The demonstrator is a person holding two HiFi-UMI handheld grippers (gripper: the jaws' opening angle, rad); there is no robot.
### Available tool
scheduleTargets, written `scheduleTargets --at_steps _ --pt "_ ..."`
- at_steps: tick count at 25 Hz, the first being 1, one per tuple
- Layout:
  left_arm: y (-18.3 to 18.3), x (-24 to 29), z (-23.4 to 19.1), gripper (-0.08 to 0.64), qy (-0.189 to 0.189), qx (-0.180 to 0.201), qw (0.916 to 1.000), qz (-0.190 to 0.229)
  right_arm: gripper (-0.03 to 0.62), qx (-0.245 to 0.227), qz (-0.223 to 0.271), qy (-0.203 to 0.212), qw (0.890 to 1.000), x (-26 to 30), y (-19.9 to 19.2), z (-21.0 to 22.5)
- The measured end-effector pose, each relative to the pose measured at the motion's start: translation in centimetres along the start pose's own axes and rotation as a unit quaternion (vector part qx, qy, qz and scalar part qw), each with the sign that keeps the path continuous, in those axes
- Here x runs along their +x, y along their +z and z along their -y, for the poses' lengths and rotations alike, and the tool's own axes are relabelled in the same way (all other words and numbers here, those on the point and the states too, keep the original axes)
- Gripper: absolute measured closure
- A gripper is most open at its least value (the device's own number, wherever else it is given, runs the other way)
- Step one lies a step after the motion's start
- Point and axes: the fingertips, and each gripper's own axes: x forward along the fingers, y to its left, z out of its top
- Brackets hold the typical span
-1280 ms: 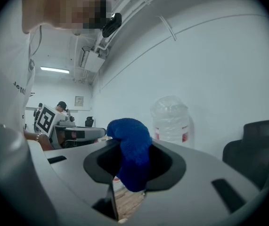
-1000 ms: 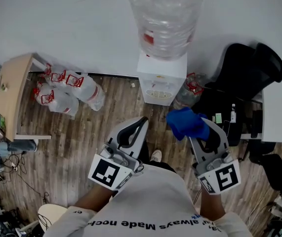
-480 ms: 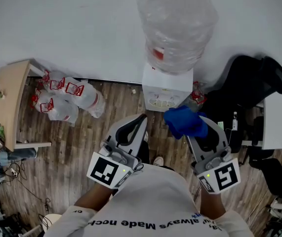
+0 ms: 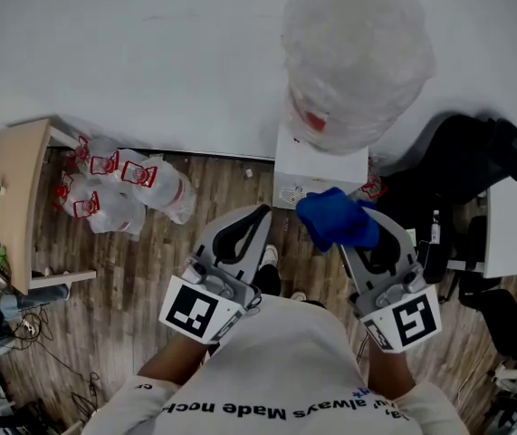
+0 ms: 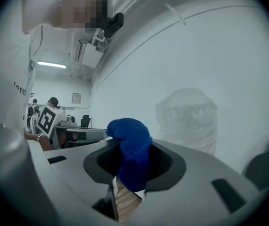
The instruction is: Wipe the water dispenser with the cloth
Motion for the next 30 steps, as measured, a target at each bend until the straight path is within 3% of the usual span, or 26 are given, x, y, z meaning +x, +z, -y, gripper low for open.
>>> scheduleTargets --at_steps 17,30 --pt "-1.9 2.8 -5.4 0.538 -0.032 -0.005 0.9992 -0.022 0.462 -0.007 -0.010 -0.035 0.999 6.0 -1.3 1.5" --pt "-5.3 4.8 -7.9 0.538 -0.034 -0.002 0.9982 -0.049 0.462 -0.041 -0.043 -0.087 0.994 13.0 -8.9 5.2"
